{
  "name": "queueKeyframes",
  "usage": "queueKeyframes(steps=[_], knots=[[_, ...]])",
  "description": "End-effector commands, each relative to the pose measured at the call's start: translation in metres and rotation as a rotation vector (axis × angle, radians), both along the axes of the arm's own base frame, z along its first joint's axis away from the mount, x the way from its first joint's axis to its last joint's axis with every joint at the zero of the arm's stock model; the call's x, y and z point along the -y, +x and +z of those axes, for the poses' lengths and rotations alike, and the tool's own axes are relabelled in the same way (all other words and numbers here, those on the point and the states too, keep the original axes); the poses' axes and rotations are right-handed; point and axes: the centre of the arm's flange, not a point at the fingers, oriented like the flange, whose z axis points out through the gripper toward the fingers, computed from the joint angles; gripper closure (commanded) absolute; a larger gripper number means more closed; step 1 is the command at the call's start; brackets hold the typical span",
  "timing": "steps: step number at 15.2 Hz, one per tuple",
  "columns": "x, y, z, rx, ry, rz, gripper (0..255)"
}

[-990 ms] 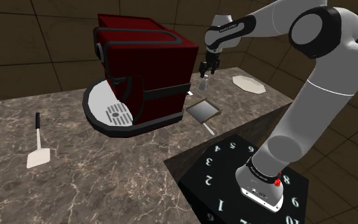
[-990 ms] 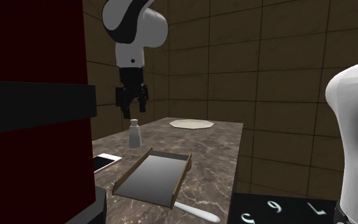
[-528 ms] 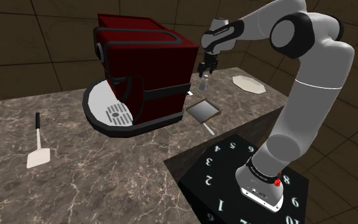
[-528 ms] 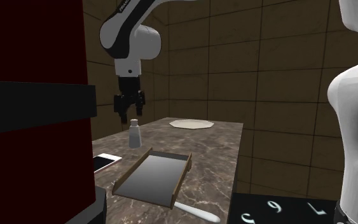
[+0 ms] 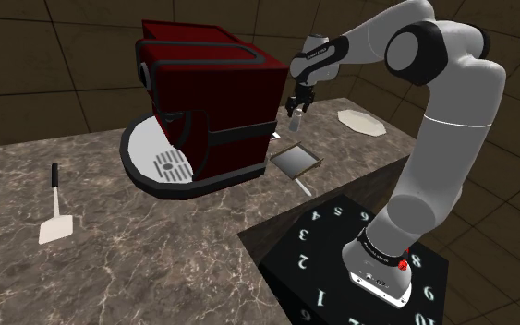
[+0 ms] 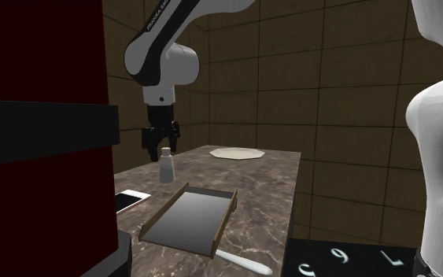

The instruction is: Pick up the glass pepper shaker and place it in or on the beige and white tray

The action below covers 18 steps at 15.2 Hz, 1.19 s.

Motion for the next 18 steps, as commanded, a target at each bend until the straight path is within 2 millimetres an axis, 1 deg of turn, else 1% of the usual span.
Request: queueKeyframes(steps=[1,4,5,14,18], knots=[[0.0,0.0,0.0,0.0,0.0,0.0,0],[0.0,0.0,0.0,0.0,0.0,0.0,0],[0.0,0.0,0.0,0.0,0.0,0.0,255],[0.0,0.0,0.0,0.0,0.0,0.0,255],[0.0,0.0,0.021,0.0,0.0,0.0,255]])
